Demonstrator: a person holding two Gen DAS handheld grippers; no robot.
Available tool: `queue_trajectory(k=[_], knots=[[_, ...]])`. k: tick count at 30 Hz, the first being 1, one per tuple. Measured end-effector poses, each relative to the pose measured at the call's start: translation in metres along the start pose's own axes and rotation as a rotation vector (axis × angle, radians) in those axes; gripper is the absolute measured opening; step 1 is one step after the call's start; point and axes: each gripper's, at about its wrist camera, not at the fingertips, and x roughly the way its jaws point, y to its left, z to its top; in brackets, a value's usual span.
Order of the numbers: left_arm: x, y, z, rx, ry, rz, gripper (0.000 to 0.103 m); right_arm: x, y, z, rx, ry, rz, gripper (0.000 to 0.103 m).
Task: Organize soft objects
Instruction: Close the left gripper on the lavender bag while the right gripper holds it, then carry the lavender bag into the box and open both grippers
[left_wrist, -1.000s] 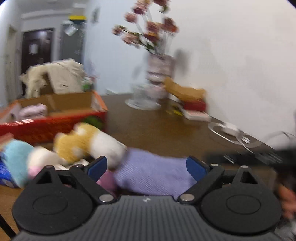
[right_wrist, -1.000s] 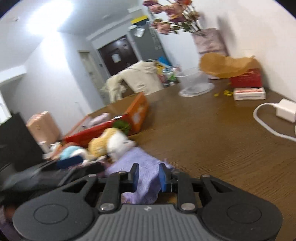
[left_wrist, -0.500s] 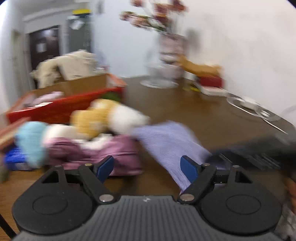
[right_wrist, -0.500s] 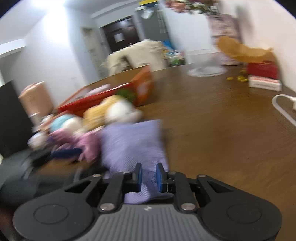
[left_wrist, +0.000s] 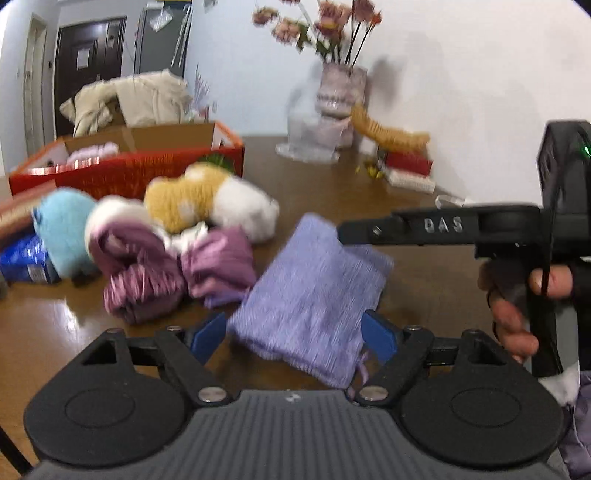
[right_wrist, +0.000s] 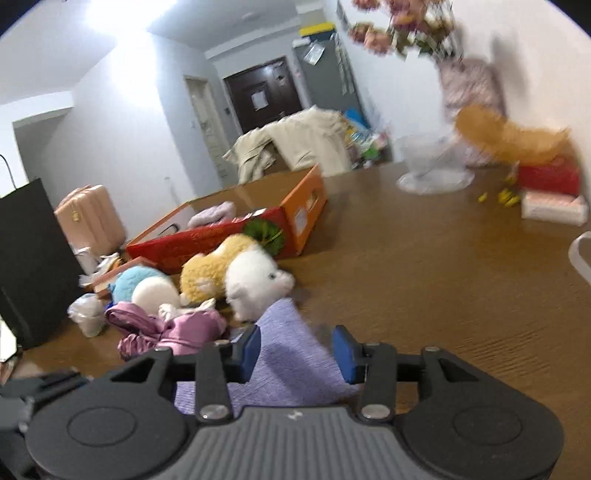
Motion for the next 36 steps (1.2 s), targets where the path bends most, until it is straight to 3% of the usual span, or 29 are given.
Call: queue_trajectory(k=[4, 7, 9, 10, 12, 13, 15, 19, 20, 23, 26, 28, 32, 36], knots=[[0.003, 0.015, -0.004, -0.043, 0.022, 0.029, 0.077, -0.004, 0.002, -0.015, 0.051, 0.041, 0.007, 0.036], [0.005, 0.027, -0.004, -0.105, 0.011, -0.022, 0.077, -0.013, 0.007, -0.032, 0.071, 0.058, -0.053, 0.026], [0.008, 0.029, -0.002, -0.117, 0.005, -0.032, 0.073, -0.021, 0.012, -0.036, 0.079, 0.05, -0.069, 0.027], [0.009, 0.03, 0.0, -0.124, 0.005, -0.042, 0.068, -0.026, 0.013, -0.034, 0.075, 0.031, -0.076, 0.028], [0.014, 0.033, 0.003, -0.132, 0.017, -0.094, 0.039, -0.033, 0.014, -0.027, 0.052, -0.012, -0.063, 0.029], [0.016, 0.034, 0.003, -0.14, 0.023, -0.116, 0.036, -0.033, 0.011, -0.022, 0.041, -0.02, -0.047, 0.033], [0.018, 0.035, 0.003, -0.152, 0.027, -0.136, 0.029, -0.022, 0.004, -0.015, 0.031, -0.013, -0.017, 0.053], [0.022, 0.036, 0.004, -0.146, 0.03, -0.126, 0.017, 0.001, -0.009, -0.011, 0.044, -0.005, -0.023, 0.062], [0.022, 0.036, 0.005, -0.146, 0.031, -0.13, 0.013, 0.001, -0.011, -0.011, 0.045, -0.006, -0.015, 0.054], [0.018, 0.035, 0.01, -0.127, 0.018, -0.162, 0.006, -0.007, -0.006, -0.012, 0.042, -0.006, 0.032, 0.014], [0.004, 0.025, 0.019, -0.041, -0.046, -0.187, 0.005, -0.019, 0.005, -0.016, 0.042, -0.007, 0.016, 0.004], [-0.01, 0.023, 0.033, 0.005, -0.098, -0.22, 0.005, -0.03, 0.011, -0.008, 0.075, -0.04, 0.04, 0.004], [-0.031, 0.042, 0.084, 0.029, -0.216, -0.252, 0.005, -0.038, 0.032, 0.041, 0.059, -0.169, 0.084, 0.004], [-0.02, 0.084, 0.153, 0.0, -0.275, -0.21, 0.005, 0.008, 0.043, 0.105, 0.064, -0.206, 0.114, 0.004]])
